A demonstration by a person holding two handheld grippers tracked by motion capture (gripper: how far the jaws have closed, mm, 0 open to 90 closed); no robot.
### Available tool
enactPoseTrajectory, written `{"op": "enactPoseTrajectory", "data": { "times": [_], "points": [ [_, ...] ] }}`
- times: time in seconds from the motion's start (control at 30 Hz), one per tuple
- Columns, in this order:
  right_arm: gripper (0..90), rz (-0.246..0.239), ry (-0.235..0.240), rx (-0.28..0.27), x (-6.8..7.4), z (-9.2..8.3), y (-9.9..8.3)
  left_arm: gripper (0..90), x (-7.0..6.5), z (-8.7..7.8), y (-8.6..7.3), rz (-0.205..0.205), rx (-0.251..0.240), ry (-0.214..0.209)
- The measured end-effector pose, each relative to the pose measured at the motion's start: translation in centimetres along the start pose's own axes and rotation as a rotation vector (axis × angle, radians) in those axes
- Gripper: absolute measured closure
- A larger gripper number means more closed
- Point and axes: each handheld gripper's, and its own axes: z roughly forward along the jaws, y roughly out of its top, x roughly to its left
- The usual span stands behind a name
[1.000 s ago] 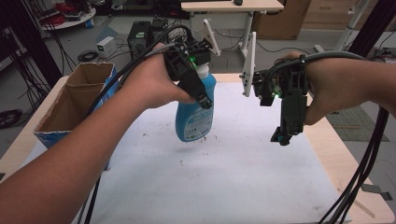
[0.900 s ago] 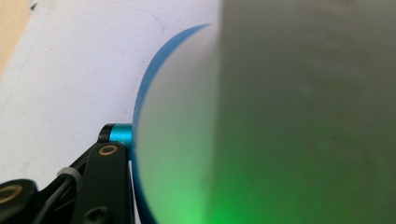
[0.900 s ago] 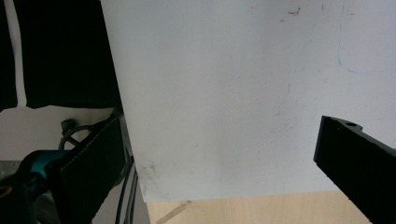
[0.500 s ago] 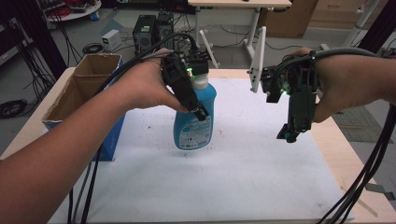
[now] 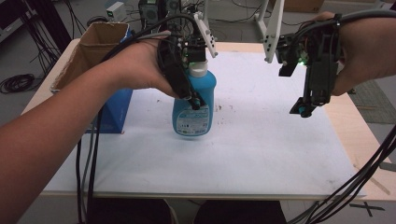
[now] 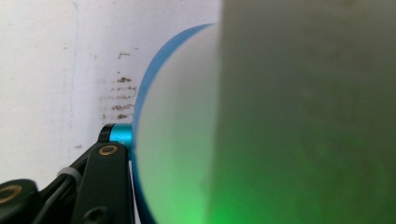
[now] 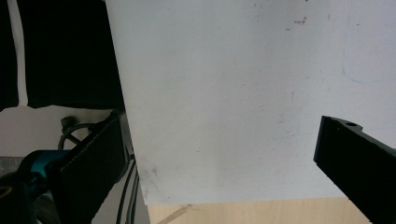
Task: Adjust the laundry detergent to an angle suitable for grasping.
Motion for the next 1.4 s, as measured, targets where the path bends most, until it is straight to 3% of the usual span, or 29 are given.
{"op": "enactPoseTrajectory", "data": {
  "times": [0.13,0.27,0.33,0.7,0.9,1.2,1.4],
  "points": [
    [1.4,0.0,0.003,0.005,-0.1,0.1,0.3,44.0,-0.2,0.6,-0.7,0.042,-0.009,-0.025],
    [1.4,-0.005,0.007,0.005,-0.1,0.2,0.4,44.0,-0.5,1.3,-1.2,0.097,0.044,-0.035],
    [1.4,-0.004,0.008,0.006,-0.1,0.2,0.5,44.0,-0.7,1.5,-1.5,0.118,0.049,-0.037],
    [1.4,-0.006,0.003,0.008,-0.1,0.2,0.7,43.9,-1.2,1.8,-2.9,0.21,-0.015,-0.082],
    [1.4,-0.006,0.005,0.002,0.0,0.3,0.7,43.8,-1.2,1.9,-3.2,0.237,-0.025,-0.113],
    [1.4,-0.005,0.006,0.005,0.0,0.4,0.7,43.7,-1.3,2.3,-3.6,0.26,-0.015,-0.103],
    [1.4,-0.006,0.007,0.005,-0.1,0.5,0.9,43.2,-1.3,2.3,-3.4,0.248,-0.001,-0.097]
  ]
}}
